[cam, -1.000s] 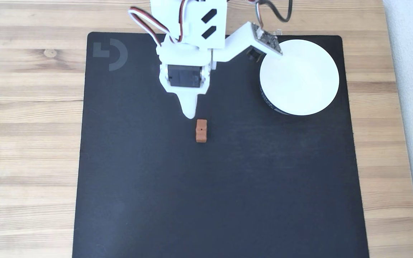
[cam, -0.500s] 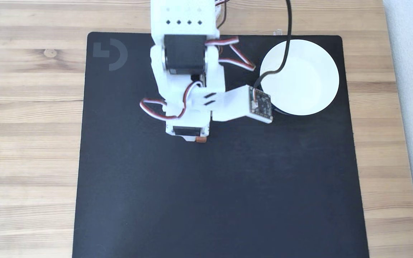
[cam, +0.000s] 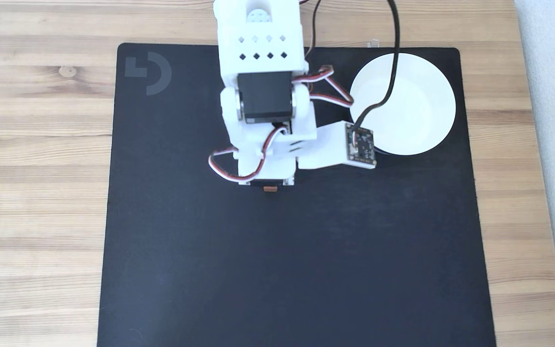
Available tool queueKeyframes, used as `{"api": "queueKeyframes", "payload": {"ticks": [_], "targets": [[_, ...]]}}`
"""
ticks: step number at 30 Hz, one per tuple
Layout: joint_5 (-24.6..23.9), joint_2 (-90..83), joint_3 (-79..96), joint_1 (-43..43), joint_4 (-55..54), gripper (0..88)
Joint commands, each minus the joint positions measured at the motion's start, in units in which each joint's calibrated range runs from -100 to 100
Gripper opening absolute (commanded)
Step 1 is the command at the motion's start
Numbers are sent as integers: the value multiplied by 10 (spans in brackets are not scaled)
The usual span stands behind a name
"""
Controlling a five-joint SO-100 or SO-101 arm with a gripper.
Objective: Pick up the toy and place it on the plate
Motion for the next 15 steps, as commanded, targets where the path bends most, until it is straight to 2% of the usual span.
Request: {"api": "queueKeyframes", "payload": {"ticks": [1, 12, 15], "targets": [[2, -1, -22, -5, 13, 23], [-2, 0, -22, 2, 24, 32], [0, 0, -23, 0, 24, 185]]}}
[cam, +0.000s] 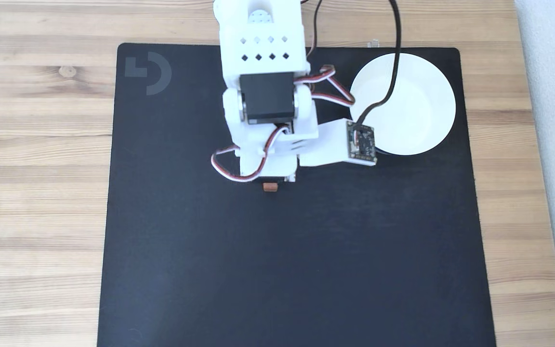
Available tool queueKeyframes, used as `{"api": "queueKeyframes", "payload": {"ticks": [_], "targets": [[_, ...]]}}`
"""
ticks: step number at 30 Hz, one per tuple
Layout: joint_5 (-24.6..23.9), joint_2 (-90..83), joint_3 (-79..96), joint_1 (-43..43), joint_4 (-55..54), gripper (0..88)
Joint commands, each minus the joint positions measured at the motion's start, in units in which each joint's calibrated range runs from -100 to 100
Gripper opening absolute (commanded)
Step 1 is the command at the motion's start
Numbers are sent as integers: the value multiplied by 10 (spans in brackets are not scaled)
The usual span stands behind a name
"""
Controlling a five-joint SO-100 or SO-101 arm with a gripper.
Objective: Pick up the toy and place it on the plate
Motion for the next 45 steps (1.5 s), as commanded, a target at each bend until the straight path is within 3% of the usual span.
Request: {"api": "queueKeyframes", "payload": {"ticks": [1, 3, 4, 26, 45], "targets": [[1, -3, -23, 2, 5, 254], [2, -3, -23, 1, 25, 416], [2, -4, -23, -1, 26, 446], [-5, -3, -22, -1, 28, 456], [-254, -3, -22, 1, 37, 454]]}}
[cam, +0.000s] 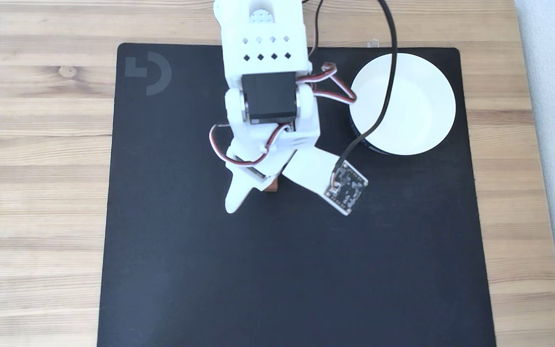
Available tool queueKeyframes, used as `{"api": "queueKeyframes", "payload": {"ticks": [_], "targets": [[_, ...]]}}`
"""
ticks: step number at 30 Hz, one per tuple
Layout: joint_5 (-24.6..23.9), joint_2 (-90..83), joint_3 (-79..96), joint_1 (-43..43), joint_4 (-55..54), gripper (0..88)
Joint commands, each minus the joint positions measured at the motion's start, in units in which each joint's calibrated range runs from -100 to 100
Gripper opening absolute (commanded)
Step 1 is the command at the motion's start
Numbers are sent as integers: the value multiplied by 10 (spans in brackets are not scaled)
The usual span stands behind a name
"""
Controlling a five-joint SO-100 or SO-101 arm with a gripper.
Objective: Pick up the toy and place it on the plate
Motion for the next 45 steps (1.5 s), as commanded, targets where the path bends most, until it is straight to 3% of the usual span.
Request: {"api": "queueKeyframes", "payload": {"ticks": [1, 8, 12, 20, 28, 45], "targets": [[-50, -3, -22, 4, -2, 455], [-131, -4, -23, 3, -11, 455], [-173, -4, -23, 1, -74, 454], [-237, -3, -16, -13, -99, 453], [-263, -2, -15, -39, -95, 457], [-263, 20, 7, -38, -67, 458]]}}
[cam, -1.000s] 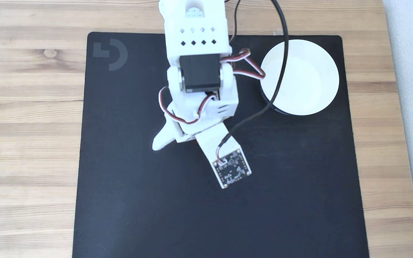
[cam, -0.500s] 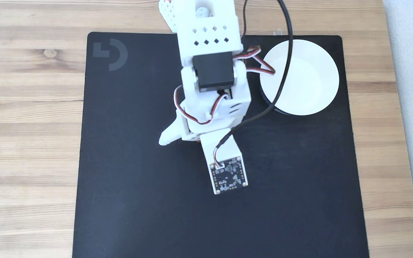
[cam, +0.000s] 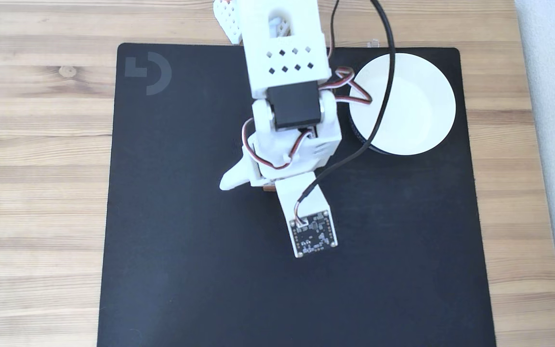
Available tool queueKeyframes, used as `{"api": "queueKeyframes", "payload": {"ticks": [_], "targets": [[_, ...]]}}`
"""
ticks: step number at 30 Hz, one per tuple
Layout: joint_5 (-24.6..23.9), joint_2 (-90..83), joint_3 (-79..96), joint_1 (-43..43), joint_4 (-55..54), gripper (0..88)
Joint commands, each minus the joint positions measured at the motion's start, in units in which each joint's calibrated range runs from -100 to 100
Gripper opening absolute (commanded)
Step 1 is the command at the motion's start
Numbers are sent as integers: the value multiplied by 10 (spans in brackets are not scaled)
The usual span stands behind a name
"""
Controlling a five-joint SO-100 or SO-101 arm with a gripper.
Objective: Pick up the toy and place it on the plate
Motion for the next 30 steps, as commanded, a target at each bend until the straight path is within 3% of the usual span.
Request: {"api": "queueKeyframes", "payload": {"ticks": [1, 30], "targets": [[-2, 0, -1, 6, 14, 458], [-2, 163, -66, 9, -28, 453]]}}
